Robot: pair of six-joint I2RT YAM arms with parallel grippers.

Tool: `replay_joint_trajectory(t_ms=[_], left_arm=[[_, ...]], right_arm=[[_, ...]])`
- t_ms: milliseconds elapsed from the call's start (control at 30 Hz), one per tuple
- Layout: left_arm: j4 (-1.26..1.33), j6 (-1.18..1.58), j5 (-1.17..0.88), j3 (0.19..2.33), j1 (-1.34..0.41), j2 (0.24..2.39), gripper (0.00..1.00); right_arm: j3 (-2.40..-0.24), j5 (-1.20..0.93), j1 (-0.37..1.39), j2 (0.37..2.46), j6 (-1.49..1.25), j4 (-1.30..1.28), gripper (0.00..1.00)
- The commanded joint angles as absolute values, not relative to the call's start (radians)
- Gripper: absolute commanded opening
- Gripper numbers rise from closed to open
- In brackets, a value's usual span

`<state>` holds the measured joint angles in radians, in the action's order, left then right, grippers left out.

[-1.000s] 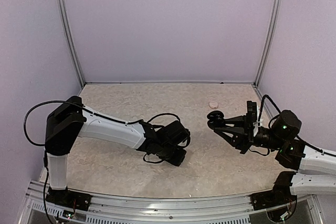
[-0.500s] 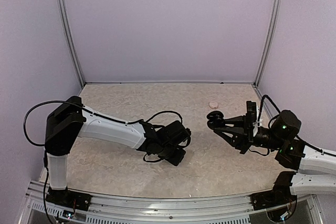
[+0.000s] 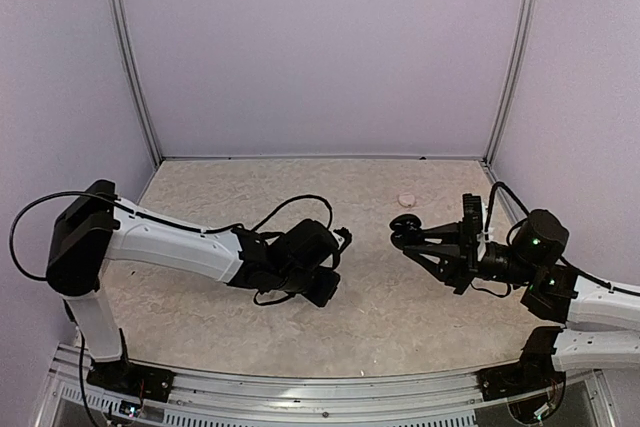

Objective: Insert the wireless bluetooth earbuds into the charging case
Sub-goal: Pick up the left earbud from the center of the board.

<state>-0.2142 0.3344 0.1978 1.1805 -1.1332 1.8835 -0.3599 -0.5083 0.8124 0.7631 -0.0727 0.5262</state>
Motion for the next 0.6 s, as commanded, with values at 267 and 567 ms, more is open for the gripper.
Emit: replay_joint_trajectory(t_ms=[267, 567], left_arm=[[0.221, 0.111, 0.336, 0.969, -1.145, 1.437, 0.05], [0.479, -0.148, 0.3, 0.935, -1.268, 1.236, 0.06]], right_arm=[[-0.337, -0.571, 0.799, 0.785, -0.059, 0.661, 0.0], [-0.343, -0.69, 0.799, 0.862, -0.097, 0.81, 0.0]])
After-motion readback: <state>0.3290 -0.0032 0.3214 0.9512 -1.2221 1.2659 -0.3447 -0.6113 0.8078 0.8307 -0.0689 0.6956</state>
